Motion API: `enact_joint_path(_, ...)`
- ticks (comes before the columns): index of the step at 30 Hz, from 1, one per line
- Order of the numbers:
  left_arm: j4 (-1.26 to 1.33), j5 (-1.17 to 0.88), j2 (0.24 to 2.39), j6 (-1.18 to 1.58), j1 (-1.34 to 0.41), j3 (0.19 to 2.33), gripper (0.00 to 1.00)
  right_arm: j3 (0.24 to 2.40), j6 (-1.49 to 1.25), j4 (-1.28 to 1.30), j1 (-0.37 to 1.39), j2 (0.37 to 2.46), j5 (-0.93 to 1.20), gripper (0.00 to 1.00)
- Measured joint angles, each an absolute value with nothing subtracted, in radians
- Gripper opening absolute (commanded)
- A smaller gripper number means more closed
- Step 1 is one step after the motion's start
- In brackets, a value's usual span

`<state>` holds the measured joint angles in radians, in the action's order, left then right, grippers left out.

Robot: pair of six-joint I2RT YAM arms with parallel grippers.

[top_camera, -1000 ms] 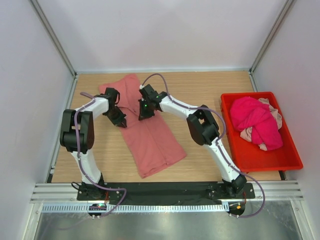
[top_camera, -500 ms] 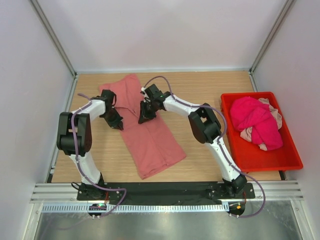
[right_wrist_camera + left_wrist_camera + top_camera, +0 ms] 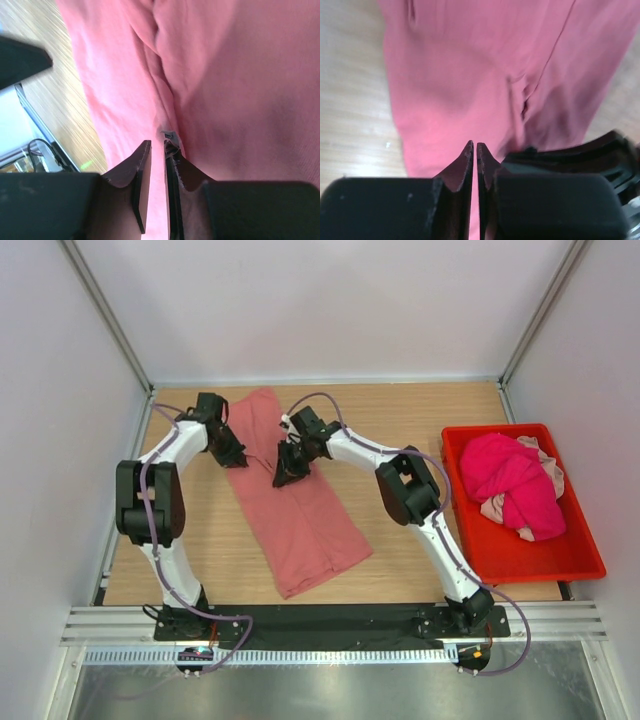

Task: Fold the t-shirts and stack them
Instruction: Fold the tshirt

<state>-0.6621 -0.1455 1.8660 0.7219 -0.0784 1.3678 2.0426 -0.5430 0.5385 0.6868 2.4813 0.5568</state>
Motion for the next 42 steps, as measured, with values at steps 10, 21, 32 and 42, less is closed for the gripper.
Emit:
enact_joint_path(10,-0.684,-0.142,1.950,0.740,-0.023,1.393,0.04,2.160,-0.600,0.430,0.707,2.538,0.467,0.21)
enact_joint_path(21,-0.689,-0.143,1.950,0.740,-0.014,1.362,0.04,2.217,-0.593,0.417,0.775,2.559,0.242,0.11)
enact_joint_path(32,-0.699,-0.139,1.954,0.740,-0.012,1.353,0.01,2.252,-0.583,0.423,0.777,2.595,0.136,0.11)
enact_joint_path(42,-0.723,-0.141,1.974,0.739,0.014,1.353,0.00,2.257,-0.570,0.427,0.747,2.595,0.107,0.12)
